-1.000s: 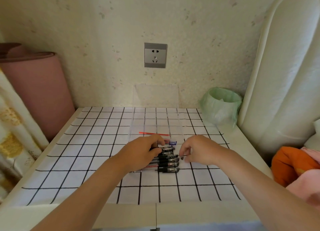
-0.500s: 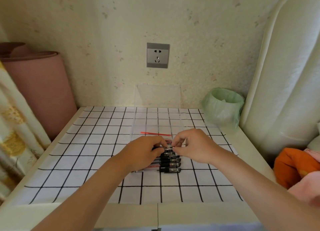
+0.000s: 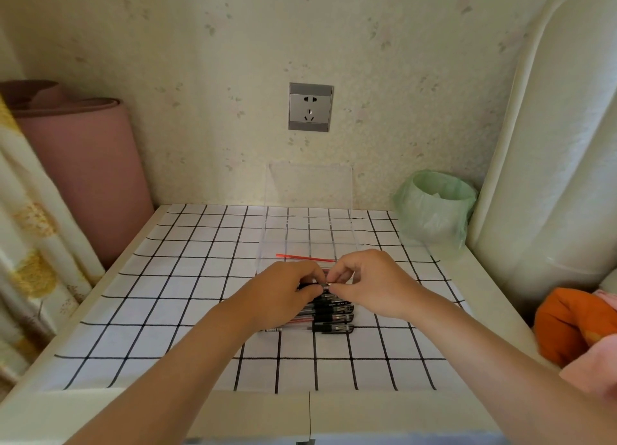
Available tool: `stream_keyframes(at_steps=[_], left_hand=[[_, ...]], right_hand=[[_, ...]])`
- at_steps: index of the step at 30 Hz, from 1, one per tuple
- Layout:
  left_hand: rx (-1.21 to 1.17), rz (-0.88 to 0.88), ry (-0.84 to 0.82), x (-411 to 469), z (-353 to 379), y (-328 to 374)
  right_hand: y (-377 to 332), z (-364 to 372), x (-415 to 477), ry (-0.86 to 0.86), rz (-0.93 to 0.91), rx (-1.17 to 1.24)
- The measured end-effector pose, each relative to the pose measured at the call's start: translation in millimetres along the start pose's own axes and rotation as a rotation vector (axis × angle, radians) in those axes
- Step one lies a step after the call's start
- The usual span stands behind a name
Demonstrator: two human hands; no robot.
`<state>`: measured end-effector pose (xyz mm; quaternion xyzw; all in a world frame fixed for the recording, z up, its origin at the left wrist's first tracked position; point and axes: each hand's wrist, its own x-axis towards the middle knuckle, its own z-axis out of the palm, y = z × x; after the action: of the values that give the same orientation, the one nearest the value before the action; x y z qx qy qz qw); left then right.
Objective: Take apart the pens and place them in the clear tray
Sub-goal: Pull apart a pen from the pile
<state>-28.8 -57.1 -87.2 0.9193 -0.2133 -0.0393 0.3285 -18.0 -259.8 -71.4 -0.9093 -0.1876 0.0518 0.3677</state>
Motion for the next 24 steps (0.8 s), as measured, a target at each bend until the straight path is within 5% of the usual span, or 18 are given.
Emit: stream_keyframes(at_steps=[24], left_hand=[[0.073,-0.001,0.095,0.3,-5.6,3.9]], right_hand=[[3.9,-0.7,1.3,0.028,-0.022,-0.008]])
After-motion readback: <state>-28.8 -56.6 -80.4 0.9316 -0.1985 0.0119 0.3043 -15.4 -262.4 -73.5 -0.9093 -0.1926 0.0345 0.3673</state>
